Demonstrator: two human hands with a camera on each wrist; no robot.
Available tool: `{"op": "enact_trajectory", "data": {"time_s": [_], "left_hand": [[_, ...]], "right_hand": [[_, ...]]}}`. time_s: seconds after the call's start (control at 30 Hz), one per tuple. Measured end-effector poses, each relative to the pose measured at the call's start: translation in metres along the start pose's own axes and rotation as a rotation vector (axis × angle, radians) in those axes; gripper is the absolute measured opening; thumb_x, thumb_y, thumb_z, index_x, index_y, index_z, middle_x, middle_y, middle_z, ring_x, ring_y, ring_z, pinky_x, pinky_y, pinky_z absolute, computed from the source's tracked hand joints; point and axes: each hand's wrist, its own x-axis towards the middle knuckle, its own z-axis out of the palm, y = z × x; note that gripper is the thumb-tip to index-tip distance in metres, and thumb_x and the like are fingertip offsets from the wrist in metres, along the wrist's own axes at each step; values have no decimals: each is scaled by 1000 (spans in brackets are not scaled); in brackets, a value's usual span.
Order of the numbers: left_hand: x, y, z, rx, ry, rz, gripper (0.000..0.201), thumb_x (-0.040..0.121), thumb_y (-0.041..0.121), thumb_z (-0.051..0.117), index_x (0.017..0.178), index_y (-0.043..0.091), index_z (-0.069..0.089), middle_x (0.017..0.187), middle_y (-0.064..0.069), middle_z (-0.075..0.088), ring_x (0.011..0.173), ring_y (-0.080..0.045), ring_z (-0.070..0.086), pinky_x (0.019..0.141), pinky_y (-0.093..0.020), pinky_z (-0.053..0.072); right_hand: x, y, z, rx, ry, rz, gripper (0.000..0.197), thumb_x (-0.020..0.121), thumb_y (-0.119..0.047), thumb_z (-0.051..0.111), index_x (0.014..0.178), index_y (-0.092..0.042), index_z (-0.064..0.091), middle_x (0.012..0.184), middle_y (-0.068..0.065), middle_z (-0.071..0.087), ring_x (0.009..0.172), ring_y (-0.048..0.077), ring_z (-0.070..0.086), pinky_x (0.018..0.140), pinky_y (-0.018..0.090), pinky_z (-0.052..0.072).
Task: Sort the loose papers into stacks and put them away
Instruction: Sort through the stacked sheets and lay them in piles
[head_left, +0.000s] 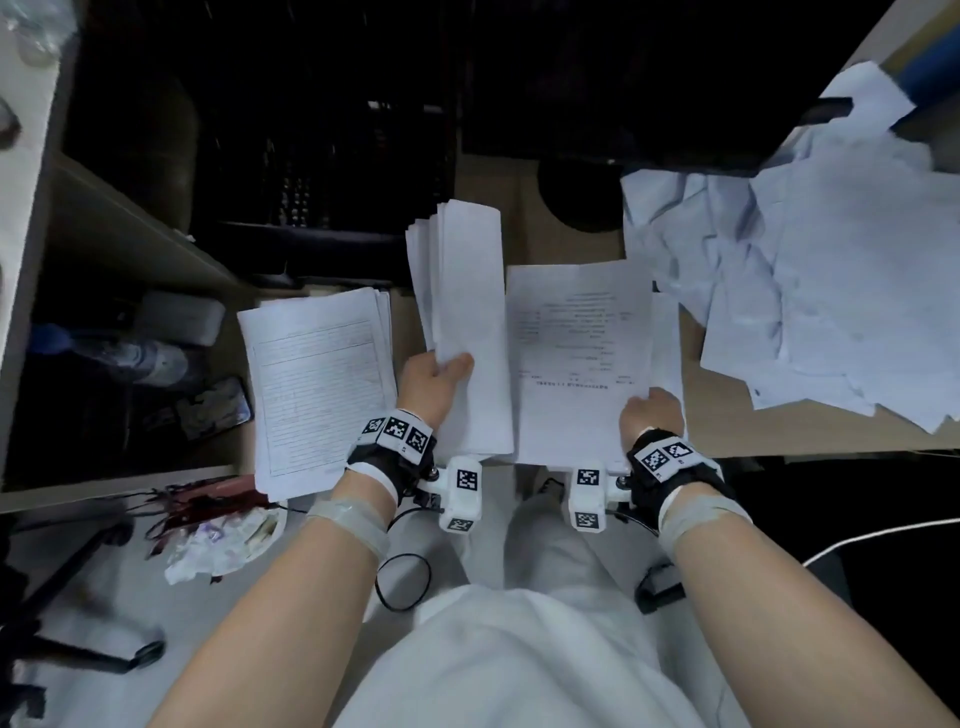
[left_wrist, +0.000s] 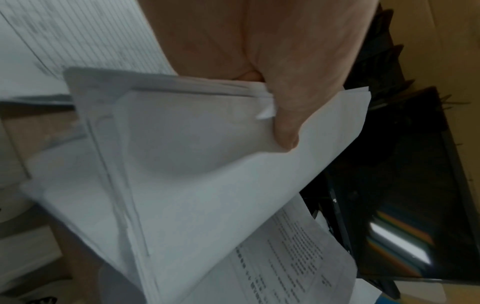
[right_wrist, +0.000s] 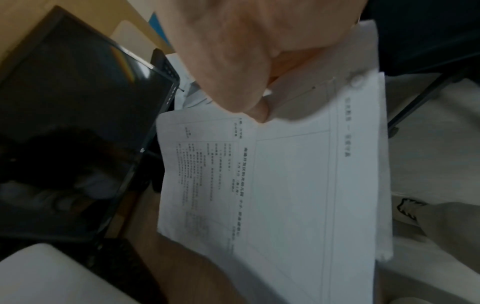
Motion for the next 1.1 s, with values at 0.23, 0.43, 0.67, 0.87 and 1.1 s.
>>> {"op": "enact_trajectory", "data": {"time_s": [0.23, 0.43, 0.67, 0.87, 1.1], "left_hand": [[-5, 12, 57, 23, 47, -109, 23, 97, 26, 63, 113, 9, 63, 106, -8, 67, 91, -22, 62, 83, -29, 45], [-10, 22, 83, 40, 81, -161, 31, 100, 41, 54, 120, 17, 54, 116, -5, 60, 98, -20, 57, 87, -28, 39], [-10, 37, 86, -46, 148, -200, 89, 74, 82, 45, 134, 18, 60, 131, -9, 64, 116, -28, 62, 105, -46, 47], [-19, 47, 66, -208, 140, -141, 50, 101, 50, 45, 110, 6, 65, 105, -18, 69, 97, -30, 67, 86, -42, 54], [-29, 30, 28, -223, 15, -32, 24, 101, 26, 55, 87, 10, 65, 68, 1, 67, 54, -4, 64, 52, -16, 49]], "right_hand": [[51, 30, -30, -63, -121, -3, 43, 100, -9, 43, 142, 1, 44, 143, 21, 48, 131, 35, 47, 105, 39, 39], [59, 4, -29, -166, -44, -98, 70, 85, -42, 58, 145, -11, 37, 145, 15, 44, 134, 36, 41, 109, 48, 35], [11, -83, -24, 187, -843, -585, 46, 86, -15, 76, 130, -16, 63, 124, 1, 67, 110, 16, 66, 86, 21, 54], [-16, -104, -11, -98, -853, -705, 95, 61, -59, 85, 141, -28, 45, 136, -12, 53, 123, 7, 53, 103, 35, 47], [-55, -98, 10, -63, -787, -639, 85, 64, -54, 84, 134, -27, 45, 127, -8, 54, 114, 11, 56, 96, 39, 53]]}}
